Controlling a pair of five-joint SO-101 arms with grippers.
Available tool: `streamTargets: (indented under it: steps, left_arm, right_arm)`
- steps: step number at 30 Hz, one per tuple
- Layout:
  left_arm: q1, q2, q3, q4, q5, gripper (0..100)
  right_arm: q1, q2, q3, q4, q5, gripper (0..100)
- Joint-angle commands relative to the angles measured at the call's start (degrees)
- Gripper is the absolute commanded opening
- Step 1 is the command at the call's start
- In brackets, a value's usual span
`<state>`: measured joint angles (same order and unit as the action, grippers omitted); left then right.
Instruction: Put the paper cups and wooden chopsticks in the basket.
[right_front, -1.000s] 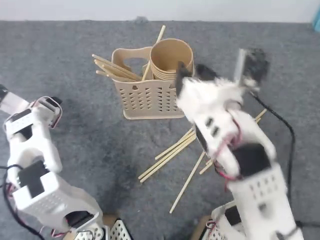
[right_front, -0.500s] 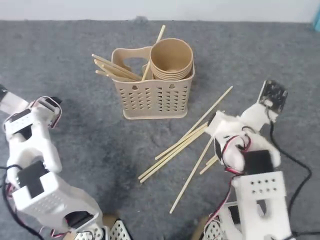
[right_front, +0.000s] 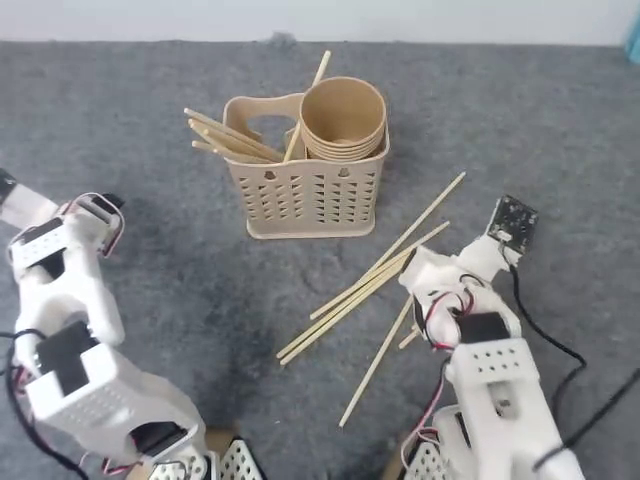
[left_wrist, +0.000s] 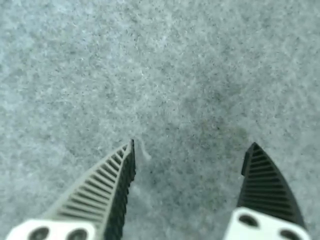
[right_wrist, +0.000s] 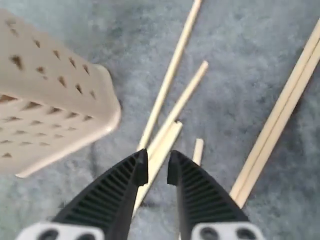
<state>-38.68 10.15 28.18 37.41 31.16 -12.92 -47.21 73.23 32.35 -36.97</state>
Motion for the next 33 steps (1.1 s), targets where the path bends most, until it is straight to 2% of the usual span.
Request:
streamTargets:
  steps: [1, 7, 12, 19, 22, 28, 33]
  left_arm:
    - [0.4, -0.4, -2.1, -0.8, 0.5, 33]
    - [0.4, -0.3, -2.3, 0.3, 0.5, 33]
    - [0.4, -0.3, -2.4, 0.3, 0.5, 33]
    - [0.4, -0.3, -2.4, 0.3, 0.5, 33]
    - [0.4, -0.3, -2.4, 0.3, 0.5, 33]
    - [0.4, -0.2, -2.4, 0.2, 0.5, 33]
    - [0.4, -0.2, -2.4, 0.2, 0.5, 33]
  right_arm:
    - [0.7, 9.1, -3.5, -3.3, -0.6, 11.6]
    - [0.9, 28.4, -13.1, -3.1, -0.6, 13.1]
    - [1.0, 38.5, -19.9, -2.2, -0.5, 13.3]
    - [2.2, 46.5, -27.9, 4.7, -0.3, 11.7]
    - [2.2, 50.2, -32.7, 9.6, -0.1, 0.6]
    - [2.6, 53.7, -39.1, 20.4, 3.1, 0.8]
    - [2.7, 47.2, -39.3, 28.4, 7.8, 0.8]
